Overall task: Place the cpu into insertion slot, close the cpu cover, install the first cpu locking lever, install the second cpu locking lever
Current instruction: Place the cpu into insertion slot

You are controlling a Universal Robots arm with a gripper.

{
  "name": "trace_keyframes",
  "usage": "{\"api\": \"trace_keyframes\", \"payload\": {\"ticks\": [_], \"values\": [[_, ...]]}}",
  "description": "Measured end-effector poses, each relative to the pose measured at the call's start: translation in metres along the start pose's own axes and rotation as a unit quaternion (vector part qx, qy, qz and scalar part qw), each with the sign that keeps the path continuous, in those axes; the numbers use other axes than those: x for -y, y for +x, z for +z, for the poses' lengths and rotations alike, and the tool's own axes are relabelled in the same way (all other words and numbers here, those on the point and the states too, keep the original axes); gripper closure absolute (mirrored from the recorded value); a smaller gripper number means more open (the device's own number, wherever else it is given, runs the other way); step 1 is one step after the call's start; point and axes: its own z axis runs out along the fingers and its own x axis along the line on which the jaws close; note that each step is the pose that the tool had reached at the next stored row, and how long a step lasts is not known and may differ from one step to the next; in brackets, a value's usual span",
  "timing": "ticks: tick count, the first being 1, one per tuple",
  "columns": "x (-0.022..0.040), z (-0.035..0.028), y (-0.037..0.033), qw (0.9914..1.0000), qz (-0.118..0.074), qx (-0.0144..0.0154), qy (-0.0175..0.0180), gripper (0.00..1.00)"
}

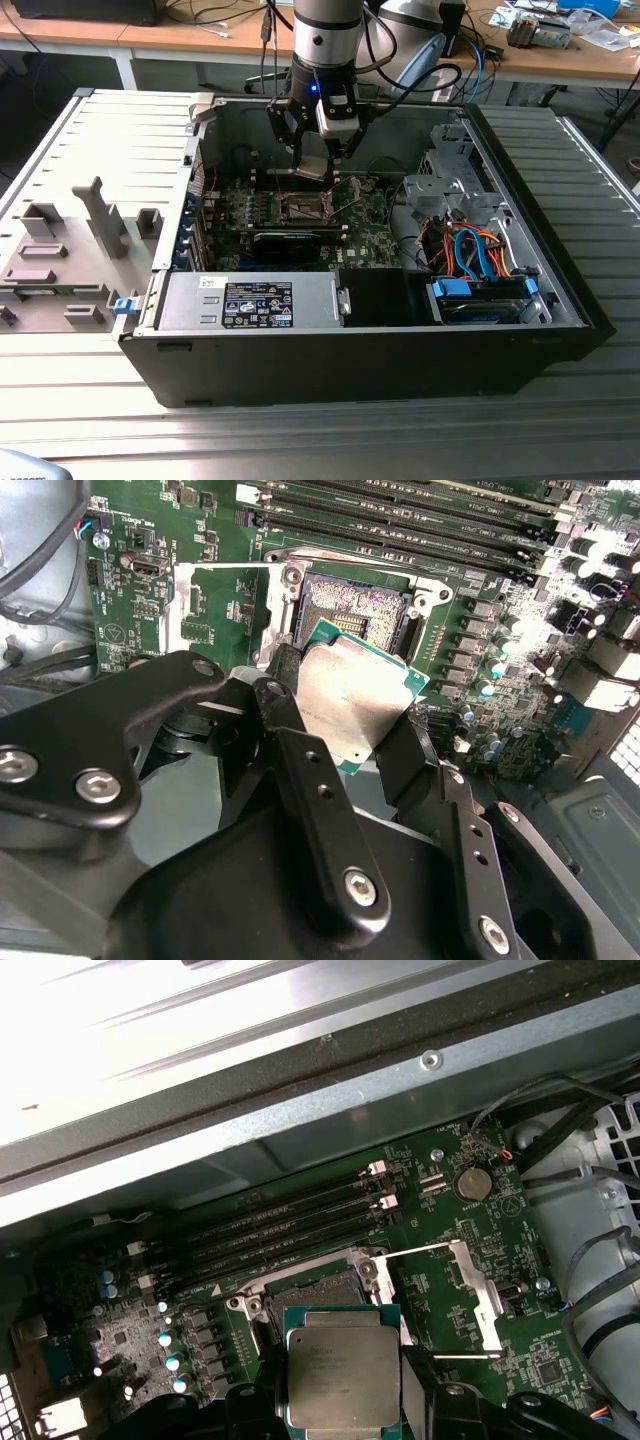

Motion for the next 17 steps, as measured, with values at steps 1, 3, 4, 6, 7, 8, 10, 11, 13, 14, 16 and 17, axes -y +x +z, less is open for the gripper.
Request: {"api": "trace_keyframes", "payload": {"ticks": [1, 3, 4, 6, 7, 8, 10, 11, 13, 14, 16, 17], "values": [[0.0, 0.0, 0.0, 1.0, 0.0, 0.0, 0.0, 0.45], [0.0, 0.0, 0.0, 1.0, 0.001, 0.0, 0.0, 0.45], [0.0, 0.0001, 0.0, 1.0, 0.001, 0.0, 0.0, 0.45], [0.0, 0.0001, 0.0, 1.0, 0.002, 0.0, 0.0, 0.45], [0.0, 0.0001, 0.0, 1.0, 0.002, 0.0, 0.0, 0.45], [0.0, 0.0001, 0.0, 1.0, 0.002, 0.0001, -0.0001, 0.45], [0.0, 0.0001, 0.0, 1.0, 0.003, 0.0001, -0.0001, 0.45], [0.0, 0.0002, 0.0, 0.99999, 0.004, 0.0001, -0.0001, 0.45], [0.0, 0.0002, 0.0, 0.99999, 0.004, 0.0001, -0.0001, 0.45], [0.0, 0.0002, 0.0, 0.99999, 0.004, 0.0001, -0.0001, 0.45], [0.0, 0.0003, 0.0, 0.99999, 0.005, 0.0001, -0.0001, 0.45], [0.0, 0.0003, 0.0, 0.99999, 0.005, 0.0001, -0.0001, 0.45]]}}
